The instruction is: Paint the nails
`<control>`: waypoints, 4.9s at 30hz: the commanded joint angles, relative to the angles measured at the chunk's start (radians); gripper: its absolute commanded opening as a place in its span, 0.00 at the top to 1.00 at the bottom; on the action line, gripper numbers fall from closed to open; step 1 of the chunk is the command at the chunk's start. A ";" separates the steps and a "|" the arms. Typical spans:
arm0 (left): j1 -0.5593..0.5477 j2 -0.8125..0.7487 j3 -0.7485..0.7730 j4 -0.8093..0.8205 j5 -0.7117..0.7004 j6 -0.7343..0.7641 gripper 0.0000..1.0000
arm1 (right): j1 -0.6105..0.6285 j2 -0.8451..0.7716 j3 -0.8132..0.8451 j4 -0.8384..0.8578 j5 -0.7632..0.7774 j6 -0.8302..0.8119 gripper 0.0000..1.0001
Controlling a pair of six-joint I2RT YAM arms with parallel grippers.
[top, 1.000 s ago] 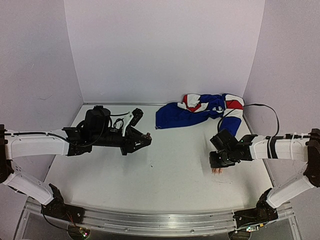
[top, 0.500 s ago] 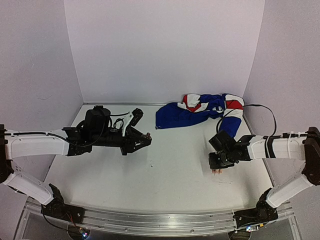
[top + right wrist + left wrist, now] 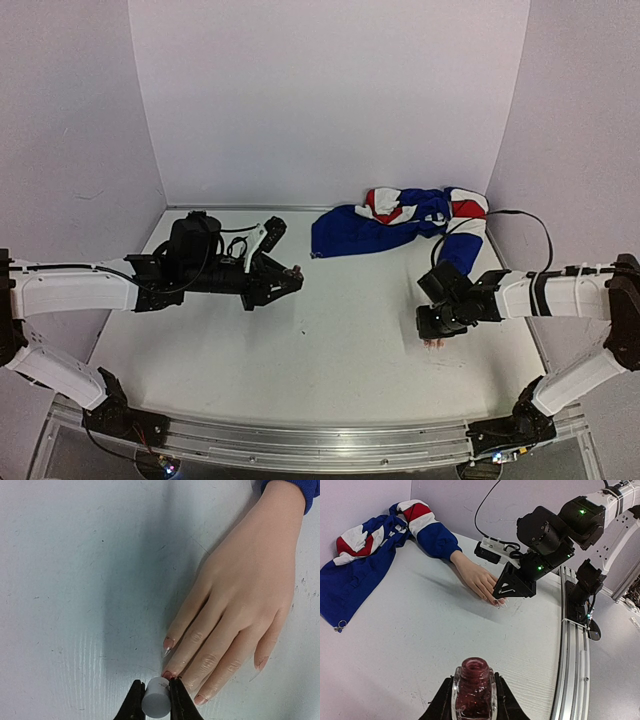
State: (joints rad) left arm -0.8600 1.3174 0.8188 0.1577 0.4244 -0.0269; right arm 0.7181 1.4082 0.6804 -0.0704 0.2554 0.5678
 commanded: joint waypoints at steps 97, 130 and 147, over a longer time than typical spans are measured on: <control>0.003 -0.021 0.054 0.032 0.022 -0.011 1.00 | -0.005 -0.075 0.001 -0.088 -0.059 0.050 1.00; -0.016 -0.023 0.006 0.000 0.148 0.178 1.00 | 0.068 -0.084 0.389 0.405 -0.987 -0.274 1.00; -0.031 -0.030 0.010 -0.053 0.175 0.226 1.00 | 0.160 0.035 0.497 0.348 -0.890 -0.307 1.00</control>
State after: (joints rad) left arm -0.8833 1.3174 0.8158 0.0948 0.5755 0.1787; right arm 0.8715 1.4269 1.1236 0.2607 -0.6445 0.2764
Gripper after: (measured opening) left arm 0.225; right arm 0.159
